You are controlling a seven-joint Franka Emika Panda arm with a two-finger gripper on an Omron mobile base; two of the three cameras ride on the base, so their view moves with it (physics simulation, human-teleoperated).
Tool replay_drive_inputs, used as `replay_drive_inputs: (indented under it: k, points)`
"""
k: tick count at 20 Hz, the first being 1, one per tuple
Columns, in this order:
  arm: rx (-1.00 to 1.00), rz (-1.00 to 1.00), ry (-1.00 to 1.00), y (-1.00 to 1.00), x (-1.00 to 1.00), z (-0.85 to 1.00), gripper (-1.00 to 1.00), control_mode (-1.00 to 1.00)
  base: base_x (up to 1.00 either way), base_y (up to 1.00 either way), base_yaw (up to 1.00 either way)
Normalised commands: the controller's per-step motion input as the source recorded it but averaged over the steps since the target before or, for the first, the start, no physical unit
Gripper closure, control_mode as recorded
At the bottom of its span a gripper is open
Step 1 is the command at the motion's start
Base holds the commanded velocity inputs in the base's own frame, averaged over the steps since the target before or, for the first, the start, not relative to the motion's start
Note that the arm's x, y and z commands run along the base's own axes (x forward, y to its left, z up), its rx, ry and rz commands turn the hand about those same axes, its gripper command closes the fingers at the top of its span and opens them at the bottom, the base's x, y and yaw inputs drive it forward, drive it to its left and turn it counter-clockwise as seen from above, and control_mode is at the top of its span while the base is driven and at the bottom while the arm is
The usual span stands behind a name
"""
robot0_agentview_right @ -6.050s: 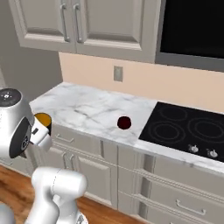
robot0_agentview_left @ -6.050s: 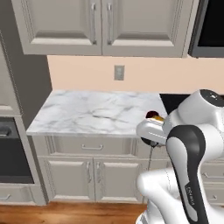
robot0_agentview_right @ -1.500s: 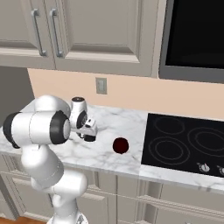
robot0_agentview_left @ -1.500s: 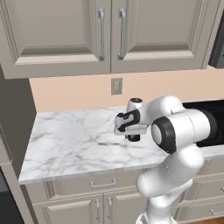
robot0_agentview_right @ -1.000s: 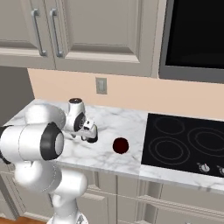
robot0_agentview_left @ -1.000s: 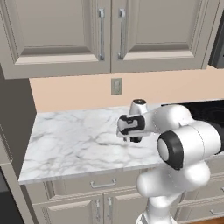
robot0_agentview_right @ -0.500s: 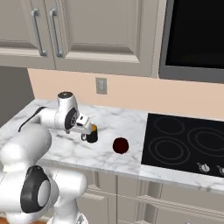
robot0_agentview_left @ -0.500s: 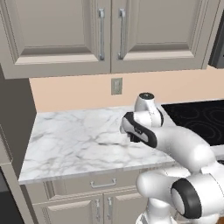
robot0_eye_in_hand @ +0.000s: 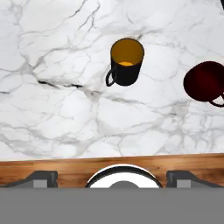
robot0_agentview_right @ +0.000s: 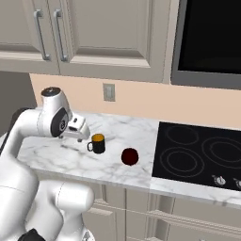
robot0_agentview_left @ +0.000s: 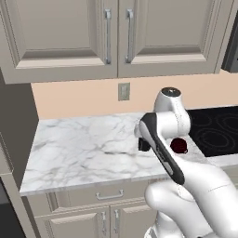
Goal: Clear the mugs and bowl far away from the sink.
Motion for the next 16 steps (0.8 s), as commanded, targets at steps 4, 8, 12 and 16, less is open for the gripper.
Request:
replay_drive_inputs:
  k: [4,8,12,16]
  points:
    - [0.03,0.0,-0.1,0.0,-0.96,0.48,-1.0,-1.0,0.0,0.0,0.0]
    - [0.0,0.0,-0.04,0.0,-0.65,0.22,-1.0,-1.0,0.0,0.0,0.0]
    - [0.01,0.0,0.0,0.0,-0.33,0.04,-1.0,-1.0,0.0,0.0,0.0]
    - [0.01,-0.01,0.01,0.0,-0.14,0.0,-1.0,-1.0,0.0,0.0,0.0]
